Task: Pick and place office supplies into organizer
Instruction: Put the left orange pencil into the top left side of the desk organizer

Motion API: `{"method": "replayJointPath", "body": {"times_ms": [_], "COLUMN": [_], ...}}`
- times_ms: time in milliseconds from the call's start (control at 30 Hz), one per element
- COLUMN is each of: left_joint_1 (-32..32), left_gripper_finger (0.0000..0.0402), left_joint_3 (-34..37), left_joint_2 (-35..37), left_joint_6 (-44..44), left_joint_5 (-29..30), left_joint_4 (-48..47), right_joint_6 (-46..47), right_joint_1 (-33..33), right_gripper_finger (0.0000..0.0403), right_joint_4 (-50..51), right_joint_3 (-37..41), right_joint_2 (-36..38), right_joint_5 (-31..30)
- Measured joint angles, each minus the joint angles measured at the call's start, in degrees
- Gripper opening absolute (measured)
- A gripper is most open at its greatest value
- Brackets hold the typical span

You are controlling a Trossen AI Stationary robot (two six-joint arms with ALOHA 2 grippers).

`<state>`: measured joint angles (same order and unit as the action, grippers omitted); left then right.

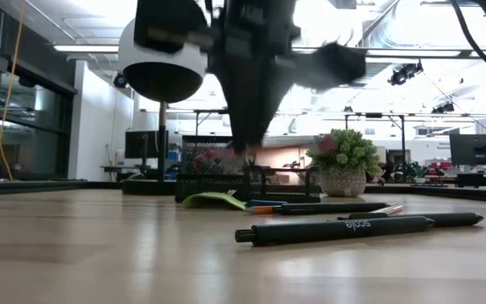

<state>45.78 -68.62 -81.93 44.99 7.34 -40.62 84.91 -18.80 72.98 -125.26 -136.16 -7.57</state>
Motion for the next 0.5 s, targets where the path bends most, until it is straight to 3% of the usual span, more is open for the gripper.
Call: {"method": "replayJointPath", "body": {"times_ms": [200, 267, 400, 500], "left_joint_1": [0.0, -0.02, -0.02, 0.0], "left_gripper_finger": [0.0056, 0.0056, 0.0056, 0.0056], "left_joint_3": [0.0, 0.0, 0.0, -0.02], "left_joint_2": [0.01, 0.02, 0.0, 0.11], "left_joint_6": [-0.01, -0.25, -1.12, -1.27], "left_joint_5": [0.7, 0.88, 0.75, -0.46], "left_joint_4": [-0.02, -0.05, -0.21, -1.86], "right_joint_6": [-2.9, -5.82, -16.14, -27.38], "right_joint_1": [1.07, 1.61, 2.24, 2.85], "right_gripper_finger": [0.0, 0.0, 0.0, 0.0], "right_joint_4": [10.55, 9.12, 6.32, 3.24], "right_joint_3": [-9.64, -8.53, -7.01, -7.06], "right_joint_2": [0.1, 2.06, 4.34, 4.9], "right_joint_5": [-10.91, -16.92, -27.14, -30.92]}}
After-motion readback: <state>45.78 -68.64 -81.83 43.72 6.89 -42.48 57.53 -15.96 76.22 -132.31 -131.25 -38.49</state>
